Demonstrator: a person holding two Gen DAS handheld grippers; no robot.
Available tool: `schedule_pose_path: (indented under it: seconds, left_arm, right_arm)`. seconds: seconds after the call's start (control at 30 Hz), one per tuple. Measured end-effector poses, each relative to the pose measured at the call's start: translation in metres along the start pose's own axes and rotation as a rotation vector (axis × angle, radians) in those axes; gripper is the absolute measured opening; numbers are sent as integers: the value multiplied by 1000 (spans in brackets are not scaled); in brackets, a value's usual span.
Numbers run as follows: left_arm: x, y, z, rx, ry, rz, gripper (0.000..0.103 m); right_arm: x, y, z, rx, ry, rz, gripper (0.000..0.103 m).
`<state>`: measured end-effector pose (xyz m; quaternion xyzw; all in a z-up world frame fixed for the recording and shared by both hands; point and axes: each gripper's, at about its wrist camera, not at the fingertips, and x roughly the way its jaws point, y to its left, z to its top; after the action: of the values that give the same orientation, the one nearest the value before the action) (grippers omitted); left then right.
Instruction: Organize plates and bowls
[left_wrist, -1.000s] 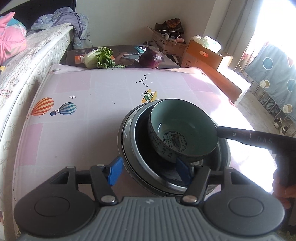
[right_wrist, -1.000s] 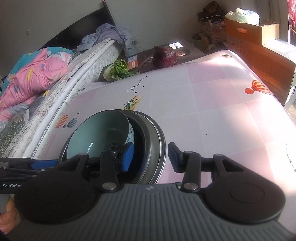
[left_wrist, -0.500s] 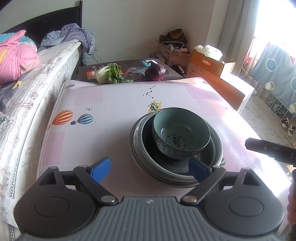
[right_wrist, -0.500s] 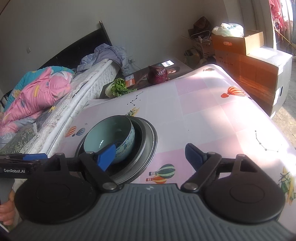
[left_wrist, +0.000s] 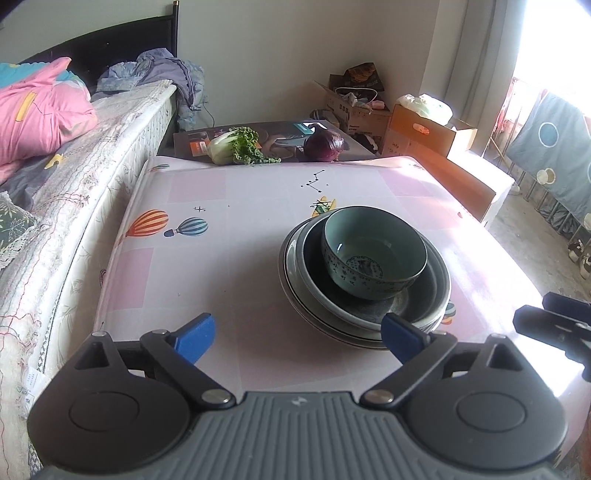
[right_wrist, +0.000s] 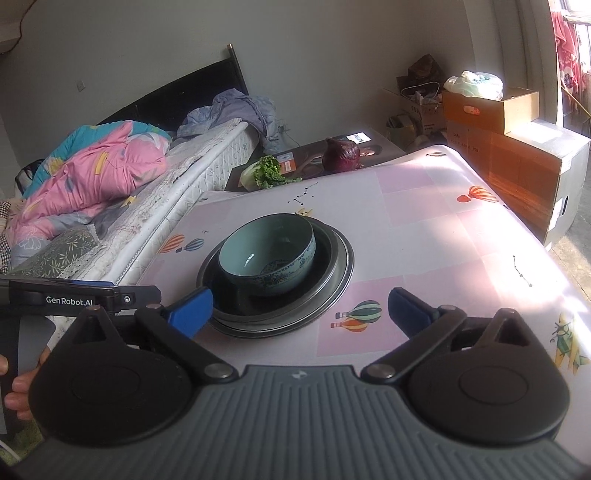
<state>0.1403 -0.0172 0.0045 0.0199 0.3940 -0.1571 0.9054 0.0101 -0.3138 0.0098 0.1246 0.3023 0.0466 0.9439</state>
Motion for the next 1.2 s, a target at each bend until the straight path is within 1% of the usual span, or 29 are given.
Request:
schedule_pose_path:
  seconds: [0.13, 0.3, 0.47, 0.53, 0.6, 0.7, 0.77, 0.87, 0.97, 1.1, 1.2]
  left_arm:
    - [-4, 3, -6, -3, -11, 9, 102]
    - [-9, 3, -12, -17, -34, 23, 103]
    - [-9, 0, -12, -43, -34, 92, 103]
    - [-10, -2, -13, -40, -40, 113, 103]
    - [-10, -3, -13, -34, -45, 130, 103]
    - [-8, -4, -12, -15, -32, 162, 103]
    - [-7, -3, -12, -17, -33, 173, 103]
    - [-3, 2, -13, -59, -17, 163, 103]
    - [3, 9, -14, -110, 24, 150, 103]
    - [8, 12, -17, -150, 65, 160, 103]
    - [11, 11, -19, -161, 93, 172, 103]
  right_arm:
    - [-7, 18, -3, -54, -22, -35, 102]
    - [-14, 34, -3, -106, -53, -61, 102]
    - [-17, 40, -4, -133, -92, -117, 102]
    - [-15, 39, -3, -139, -90, -127, 102]
    - [-13, 38, -2, -143, -81, -129, 102]
    - [-9, 38, -1, -147, -62, -134, 102]
    - [-3, 40, -1, -152, -32, -141, 102]
    - [4, 41, -2, -147, 10, -135, 102]
    - [13, 39, -2, -115, 55, -119, 102]
    - [26, 36, 0, -80, 100, -126, 102]
    - [32, 34, 2, -61, 116, -127, 102]
